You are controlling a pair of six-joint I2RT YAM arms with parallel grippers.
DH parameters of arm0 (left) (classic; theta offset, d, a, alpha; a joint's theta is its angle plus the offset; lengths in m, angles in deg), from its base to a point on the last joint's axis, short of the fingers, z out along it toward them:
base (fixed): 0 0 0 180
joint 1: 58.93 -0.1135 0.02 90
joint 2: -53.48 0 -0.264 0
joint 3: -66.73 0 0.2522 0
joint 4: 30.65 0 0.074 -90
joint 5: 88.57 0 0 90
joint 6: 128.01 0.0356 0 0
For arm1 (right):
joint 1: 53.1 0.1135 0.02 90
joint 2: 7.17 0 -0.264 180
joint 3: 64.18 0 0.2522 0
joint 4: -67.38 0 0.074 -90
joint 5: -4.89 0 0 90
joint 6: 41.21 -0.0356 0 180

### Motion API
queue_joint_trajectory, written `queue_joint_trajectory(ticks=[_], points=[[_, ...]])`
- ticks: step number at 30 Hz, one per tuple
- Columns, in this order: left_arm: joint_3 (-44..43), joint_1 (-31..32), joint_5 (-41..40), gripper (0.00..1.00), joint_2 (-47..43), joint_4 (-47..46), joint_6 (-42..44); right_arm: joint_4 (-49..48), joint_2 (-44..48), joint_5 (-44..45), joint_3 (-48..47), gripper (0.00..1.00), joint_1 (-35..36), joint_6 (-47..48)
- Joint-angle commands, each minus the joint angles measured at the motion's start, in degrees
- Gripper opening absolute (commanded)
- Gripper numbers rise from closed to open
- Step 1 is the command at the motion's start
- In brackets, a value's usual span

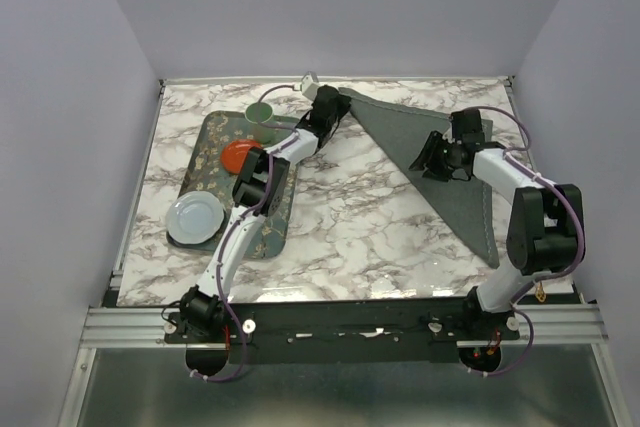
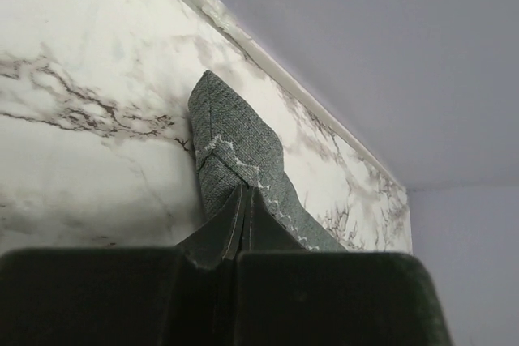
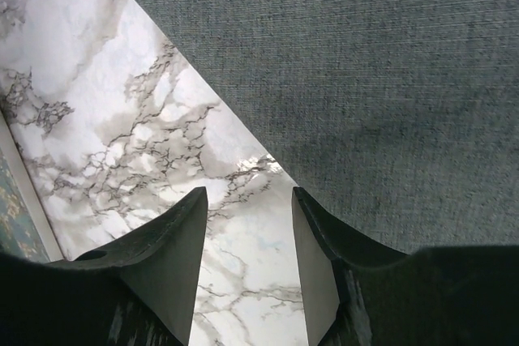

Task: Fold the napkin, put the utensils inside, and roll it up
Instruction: Fold the napkin

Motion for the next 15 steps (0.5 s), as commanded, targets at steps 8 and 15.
queue_joint_trajectory(ticks=[8, 15], points=[[0.29, 0.59, -2.70, 0.00, -6.72, 4.93, 8.51, 7.36, 8.02, 10.57, 6.45, 0.51, -6.14, -2.72], [1.95, 3.93, 8.26, 0.36, -17.95, 6.78, 17.48, 14.12, 19.89, 28.15, 11.83, 0.60, -12.30, -5.72]])
